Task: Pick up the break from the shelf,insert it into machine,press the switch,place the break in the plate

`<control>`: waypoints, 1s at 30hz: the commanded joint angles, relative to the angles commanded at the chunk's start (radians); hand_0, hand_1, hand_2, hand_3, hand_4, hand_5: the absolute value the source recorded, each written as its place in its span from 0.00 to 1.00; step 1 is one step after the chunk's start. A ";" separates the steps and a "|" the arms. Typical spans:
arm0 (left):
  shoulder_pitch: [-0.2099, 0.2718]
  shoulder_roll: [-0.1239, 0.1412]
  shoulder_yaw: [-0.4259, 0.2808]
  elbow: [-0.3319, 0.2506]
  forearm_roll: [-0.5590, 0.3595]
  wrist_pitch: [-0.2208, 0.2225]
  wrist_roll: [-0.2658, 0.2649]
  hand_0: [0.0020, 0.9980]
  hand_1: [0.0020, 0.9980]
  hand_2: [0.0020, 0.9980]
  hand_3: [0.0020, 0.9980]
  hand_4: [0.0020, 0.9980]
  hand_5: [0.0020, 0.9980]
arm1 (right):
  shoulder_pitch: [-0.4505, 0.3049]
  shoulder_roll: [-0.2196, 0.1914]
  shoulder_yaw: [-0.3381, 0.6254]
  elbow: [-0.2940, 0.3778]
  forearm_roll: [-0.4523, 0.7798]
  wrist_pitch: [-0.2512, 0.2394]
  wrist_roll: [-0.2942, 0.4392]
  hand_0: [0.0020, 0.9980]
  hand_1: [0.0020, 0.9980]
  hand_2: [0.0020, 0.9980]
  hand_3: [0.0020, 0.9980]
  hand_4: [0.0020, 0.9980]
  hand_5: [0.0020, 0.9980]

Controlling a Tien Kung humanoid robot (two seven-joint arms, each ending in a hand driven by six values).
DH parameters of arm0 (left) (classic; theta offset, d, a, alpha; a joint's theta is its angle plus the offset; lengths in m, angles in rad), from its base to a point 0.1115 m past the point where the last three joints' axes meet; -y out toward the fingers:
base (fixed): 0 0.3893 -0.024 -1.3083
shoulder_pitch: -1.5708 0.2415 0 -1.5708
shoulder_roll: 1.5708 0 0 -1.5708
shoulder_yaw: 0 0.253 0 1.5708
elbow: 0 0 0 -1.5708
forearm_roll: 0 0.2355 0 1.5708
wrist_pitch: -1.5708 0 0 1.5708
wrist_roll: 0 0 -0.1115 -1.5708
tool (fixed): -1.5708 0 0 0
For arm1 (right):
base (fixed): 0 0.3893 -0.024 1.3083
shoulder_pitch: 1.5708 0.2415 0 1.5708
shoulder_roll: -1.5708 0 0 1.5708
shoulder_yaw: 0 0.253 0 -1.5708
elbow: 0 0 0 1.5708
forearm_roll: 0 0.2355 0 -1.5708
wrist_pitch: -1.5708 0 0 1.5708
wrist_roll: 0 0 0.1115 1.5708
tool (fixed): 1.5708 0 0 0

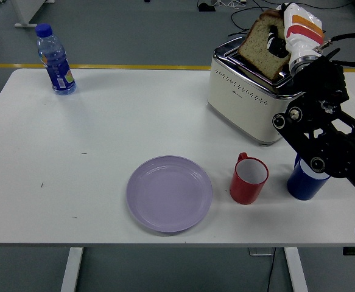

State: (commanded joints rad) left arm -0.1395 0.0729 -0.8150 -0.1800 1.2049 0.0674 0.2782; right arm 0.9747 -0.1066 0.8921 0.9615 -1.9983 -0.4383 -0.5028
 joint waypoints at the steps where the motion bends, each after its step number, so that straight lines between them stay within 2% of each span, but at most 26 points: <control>1: 0.000 0.000 0.000 0.000 -0.001 0.001 0.000 0.66 0.59 0.59 0.60 0.33 0.94 | 0.001 0.002 -0.001 -0.005 -0.002 0.001 0.001 0.31 0.36 0.42 0.53 0.29 0.00; 6: -0.003 -0.001 0.003 0.000 -0.006 0.002 -0.002 0.65 0.59 0.59 0.60 0.33 0.94 | 0.008 0.013 -0.005 -0.036 0.004 0.017 0.006 0.32 0.36 0.43 0.53 0.31 0.00; 8: -0.004 -0.001 0.002 0.000 -0.005 0.002 -0.001 0.65 0.59 0.59 0.60 0.33 0.94 | 0.010 0.017 -0.004 -0.049 0.011 0.037 0.010 0.32 0.38 0.45 0.55 0.35 0.00; 13: -0.006 -0.001 0.003 0.000 -0.008 0.003 -0.002 0.65 0.59 0.59 0.60 0.33 0.94 | 0.016 0.026 -0.006 -0.080 0.019 0.091 0.009 0.32 0.38 0.45 0.55 0.35 0.00; 14: -0.006 -0.001 0.004 0.000 -0.009 0.003 -0.002 0.66 0.59 0.59 0.60 0.33 0.94 | 0.017 0.027 -0.005 -0.085 0.020 0.099 0.011 0.56 0.59 0.65 0.72 0.60 0.01; 19: -0.006 -0.001 0.006 0.000 -0.011 0.004 -0.002 0.66 0.59 0.59 0.60 0.33 0.94 | 0.018 0.027 -0.004 -0.091 0.022 0.117 0.012 0.56 0.59 0.65 0.72 0.60 0.01; 20: -0.006 -0.001 0.006 0.000 -0.011 0.004 -0.002 0.65 0.59 0.59 0.60 0.33 0.94 | 0.018 0.027 -0.003 -0.090 0.027 0.126 0.014 0.82 0.78 0.90 0.91 0.71 0.08; 25: -0.006 -0.001 0.007 0.000 -0.012 0.004 -0.003 0.65 0.59 0.59 0.60 0.33 0.94 | 0.019 0.025 0.001 -0.088 0.035 0.124 0.028 0.82 0.78 0.90 0.91 0.71 0.08; 26: -0.006 0.000 0.009 0.000 -0.014 0.004 -0.003 0.66 0.59 0.59 0.60 0.33 0.94 | 0.019 0.024 0.003 -0.085 0.037 0.119 0.034 0.89 0.85 1.00 1.00 0.77 0.12; 30: -0.006 0.000 0.011 0.000 -0.017 0.005 -0.004 0.66 0.59 0.59 0.60 0.33 0.94 | 0.020 0.020 0.006 -0.071 0.036 0.107 0.041 0.89 0.85 1.00 1.00 0.77 0.12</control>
State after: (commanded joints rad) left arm -0.1454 0.0728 -0.8037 -0.1800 1.1884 0.0727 0.2741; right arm 0.9945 -0.0869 0.8982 0.8904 -1.9619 -0.3313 -0.4613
